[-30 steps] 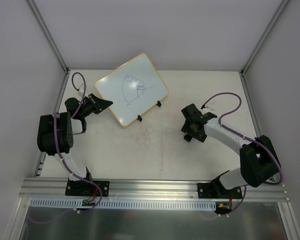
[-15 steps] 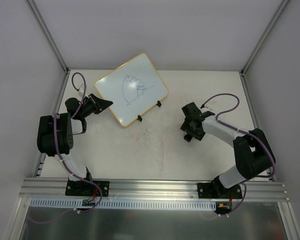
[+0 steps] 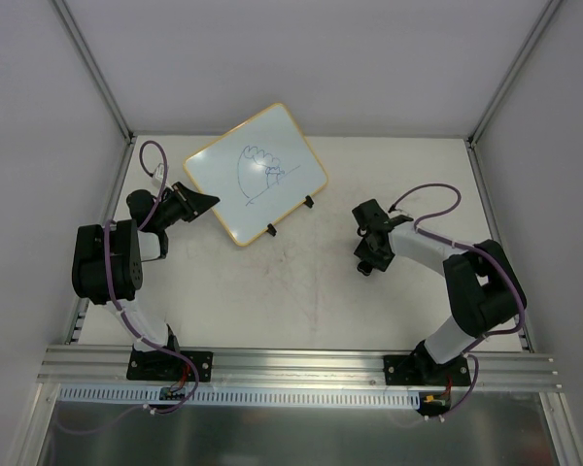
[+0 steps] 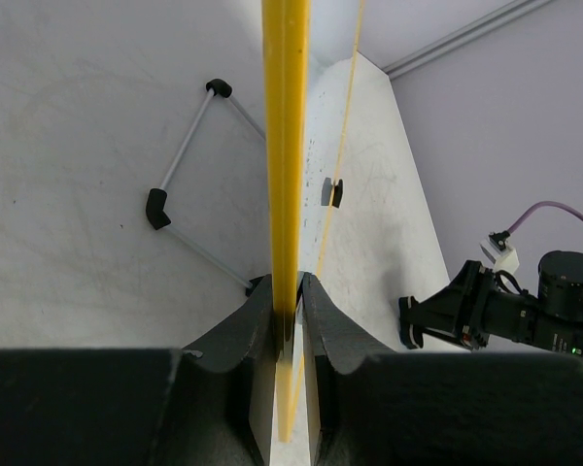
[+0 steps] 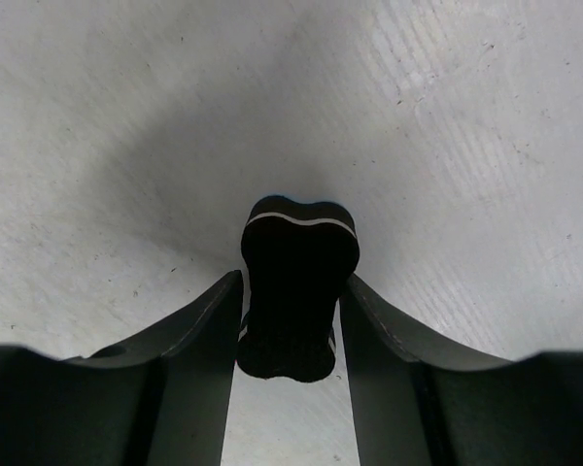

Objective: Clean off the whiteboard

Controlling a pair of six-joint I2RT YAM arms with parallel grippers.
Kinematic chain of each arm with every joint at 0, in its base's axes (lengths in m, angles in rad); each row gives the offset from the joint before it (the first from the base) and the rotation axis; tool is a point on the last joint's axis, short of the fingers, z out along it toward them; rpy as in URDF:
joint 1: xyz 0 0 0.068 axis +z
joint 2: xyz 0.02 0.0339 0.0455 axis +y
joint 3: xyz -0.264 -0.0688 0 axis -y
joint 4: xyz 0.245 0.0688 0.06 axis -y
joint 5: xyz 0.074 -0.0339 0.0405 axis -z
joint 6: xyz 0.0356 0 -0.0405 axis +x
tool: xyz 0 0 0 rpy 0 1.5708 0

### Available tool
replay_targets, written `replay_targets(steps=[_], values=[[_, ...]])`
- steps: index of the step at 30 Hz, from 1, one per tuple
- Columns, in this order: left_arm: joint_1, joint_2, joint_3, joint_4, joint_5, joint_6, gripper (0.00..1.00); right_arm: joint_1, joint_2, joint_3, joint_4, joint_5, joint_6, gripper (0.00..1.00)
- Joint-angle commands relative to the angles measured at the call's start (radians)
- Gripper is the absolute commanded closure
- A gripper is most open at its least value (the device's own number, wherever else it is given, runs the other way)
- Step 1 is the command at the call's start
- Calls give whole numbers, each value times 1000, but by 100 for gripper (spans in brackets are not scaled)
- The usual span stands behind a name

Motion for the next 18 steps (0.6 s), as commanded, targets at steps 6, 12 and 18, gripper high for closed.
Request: replay_targets(steps=[6,12,18], values=[[-12,-36,-13,-10,-25,44,88,-7,-10,16,15,23,-9,46],[-12,-58,-16,-44,-34,62,88,-7,-12,20,15,22,-12,47],[-12,-55,-14,-50,-36,67,88,-9,-24,22,10,17,-6,48]])
